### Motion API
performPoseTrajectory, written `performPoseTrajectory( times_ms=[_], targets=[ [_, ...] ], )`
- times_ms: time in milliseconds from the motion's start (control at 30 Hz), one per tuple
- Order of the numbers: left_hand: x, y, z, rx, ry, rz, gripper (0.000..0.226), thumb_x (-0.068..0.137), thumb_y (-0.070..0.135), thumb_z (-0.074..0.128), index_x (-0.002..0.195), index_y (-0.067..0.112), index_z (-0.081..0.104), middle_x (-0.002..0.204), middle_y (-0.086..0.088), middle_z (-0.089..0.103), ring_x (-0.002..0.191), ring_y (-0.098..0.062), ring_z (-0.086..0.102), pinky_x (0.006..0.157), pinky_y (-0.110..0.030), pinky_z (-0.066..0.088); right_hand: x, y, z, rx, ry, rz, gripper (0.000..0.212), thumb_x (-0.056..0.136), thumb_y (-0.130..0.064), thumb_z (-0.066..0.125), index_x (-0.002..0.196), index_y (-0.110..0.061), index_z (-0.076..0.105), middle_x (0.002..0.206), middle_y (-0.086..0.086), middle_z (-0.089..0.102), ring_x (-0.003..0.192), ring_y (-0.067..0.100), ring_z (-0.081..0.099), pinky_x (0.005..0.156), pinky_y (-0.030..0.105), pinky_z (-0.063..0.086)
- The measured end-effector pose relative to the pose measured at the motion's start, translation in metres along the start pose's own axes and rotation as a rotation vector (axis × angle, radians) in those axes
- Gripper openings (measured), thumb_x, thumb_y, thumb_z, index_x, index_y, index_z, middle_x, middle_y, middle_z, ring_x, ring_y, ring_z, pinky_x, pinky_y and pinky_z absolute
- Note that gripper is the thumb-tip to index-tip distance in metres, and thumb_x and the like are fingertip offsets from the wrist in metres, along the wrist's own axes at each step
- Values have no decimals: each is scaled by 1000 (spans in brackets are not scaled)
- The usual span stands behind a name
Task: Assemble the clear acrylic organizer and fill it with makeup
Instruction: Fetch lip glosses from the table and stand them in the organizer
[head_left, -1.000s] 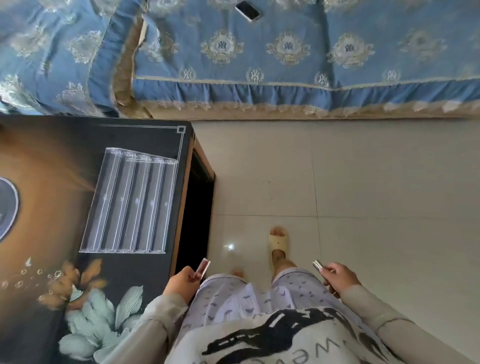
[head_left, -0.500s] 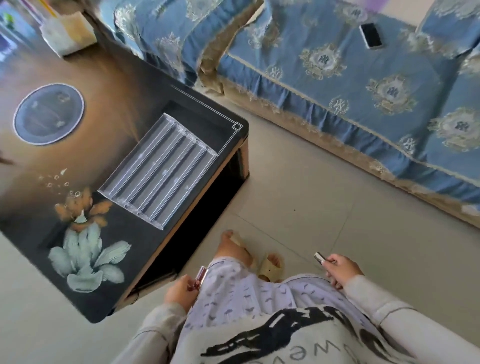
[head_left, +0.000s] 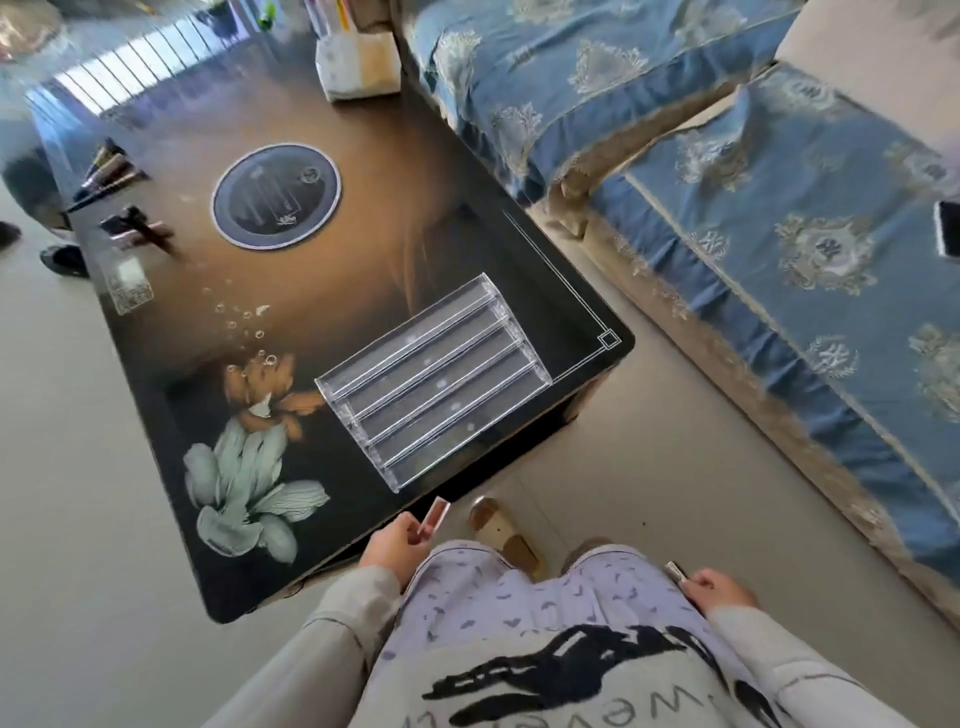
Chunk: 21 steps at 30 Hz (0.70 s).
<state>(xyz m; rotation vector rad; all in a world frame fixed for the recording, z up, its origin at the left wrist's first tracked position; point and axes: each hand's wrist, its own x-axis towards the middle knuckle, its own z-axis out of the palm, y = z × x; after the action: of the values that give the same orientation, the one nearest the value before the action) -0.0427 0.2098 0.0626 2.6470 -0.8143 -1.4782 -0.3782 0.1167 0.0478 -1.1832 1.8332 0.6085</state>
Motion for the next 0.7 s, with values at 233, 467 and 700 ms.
performPoseTrajectory(
  times_ms=[233, 467, 700],
  targets=[
    [9, -11, -16, -87, 60, -109, 35, 90, 20, 53, 60, 27, 35, 90, -9, 61, 103, -29, 60, 69, -21, 31, 18, -70, -27, 52, 21, -127, 12, 90, -12, 55, 78, -9, 55, 58, 4, 53, 44, 13, 49, 57, 26, 34],
    [-2, -10, 7, -250, 52, -209, 38, 88, 13, 56, 59, 26, 34, 98, -21, 66, 102, -32, 62, 68, -24, 34, 34, -120, -52, -109, -42, -253, 18, 89, -11, 53, 72, -13, 50, 54, 3, 49, 43, 17, 43, 29, 12, 33],
    [-8, 20, 11, -393, 122, -283, 36, 88, 14, 54, 60, 27, 35, 85, -10, 61, 78, -20, 52, 67, -21, 33, 47, -179, -77, -250, -149, -405, 28, 91, -15, 51, 64, -18, 46, 59, 2, 51, 49, 16, 42, 55, 26, 36]
  ],
)
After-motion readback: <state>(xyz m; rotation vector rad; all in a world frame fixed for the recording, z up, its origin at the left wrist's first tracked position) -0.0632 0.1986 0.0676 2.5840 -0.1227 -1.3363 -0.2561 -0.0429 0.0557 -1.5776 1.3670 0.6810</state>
